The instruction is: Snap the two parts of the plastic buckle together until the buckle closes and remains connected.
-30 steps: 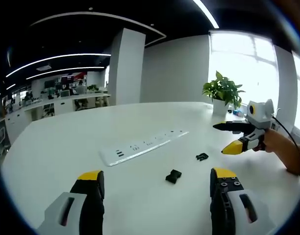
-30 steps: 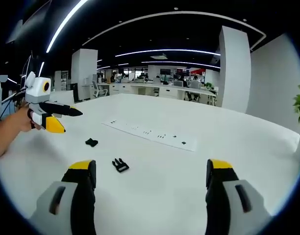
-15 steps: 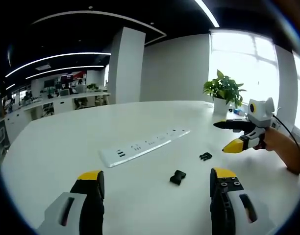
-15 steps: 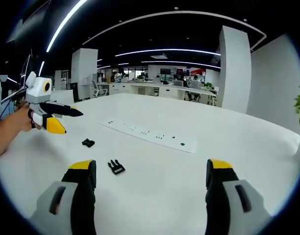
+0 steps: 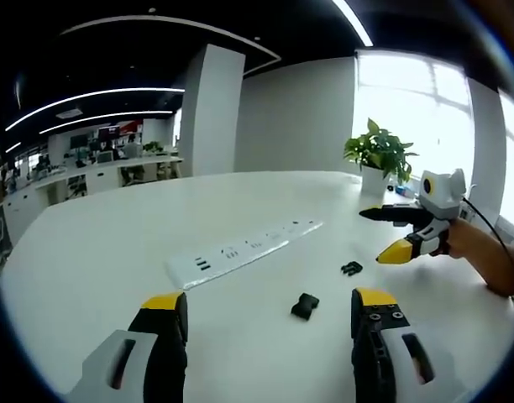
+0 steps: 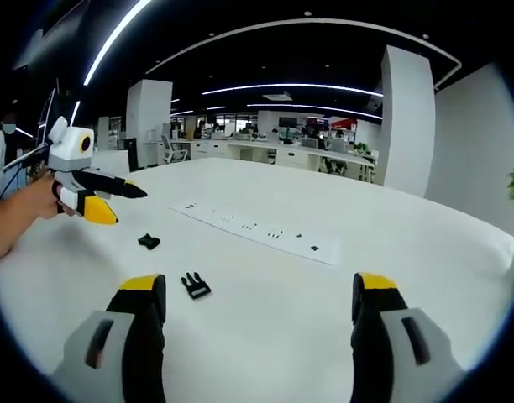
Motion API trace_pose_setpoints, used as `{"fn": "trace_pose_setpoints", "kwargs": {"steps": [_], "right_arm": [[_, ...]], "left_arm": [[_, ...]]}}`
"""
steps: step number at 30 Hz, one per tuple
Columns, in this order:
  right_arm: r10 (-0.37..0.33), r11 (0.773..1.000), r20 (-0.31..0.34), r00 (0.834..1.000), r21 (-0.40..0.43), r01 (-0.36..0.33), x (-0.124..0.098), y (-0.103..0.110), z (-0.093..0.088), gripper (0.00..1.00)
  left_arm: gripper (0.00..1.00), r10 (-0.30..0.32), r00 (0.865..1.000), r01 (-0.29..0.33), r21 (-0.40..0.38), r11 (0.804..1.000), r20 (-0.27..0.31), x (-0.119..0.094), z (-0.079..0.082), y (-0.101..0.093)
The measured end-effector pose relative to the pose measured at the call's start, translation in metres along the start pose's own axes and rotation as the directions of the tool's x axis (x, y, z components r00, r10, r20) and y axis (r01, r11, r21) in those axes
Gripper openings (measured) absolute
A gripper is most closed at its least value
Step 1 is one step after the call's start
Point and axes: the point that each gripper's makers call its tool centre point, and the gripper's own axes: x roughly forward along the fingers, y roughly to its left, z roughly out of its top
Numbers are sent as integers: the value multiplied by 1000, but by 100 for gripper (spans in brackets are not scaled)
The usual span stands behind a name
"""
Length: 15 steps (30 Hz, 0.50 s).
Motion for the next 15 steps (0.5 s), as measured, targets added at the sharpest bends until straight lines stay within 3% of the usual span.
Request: {"fn": "trace_pose_setpoints", "kwargs": {"steps": [13, 15], "right_arm": [[88, 995, 15, 996, -41, -87, -1, 12, 1, 91], [127, 991, 36, 991, -50, -125, -2, 18, 5, 90]], "left_arm": [[83, -41, 999, 42, 49, 998, -27, -2, -6, -2], [83, -51, 998, 52, 55, 997, -28, -2, -5, -3]]}}
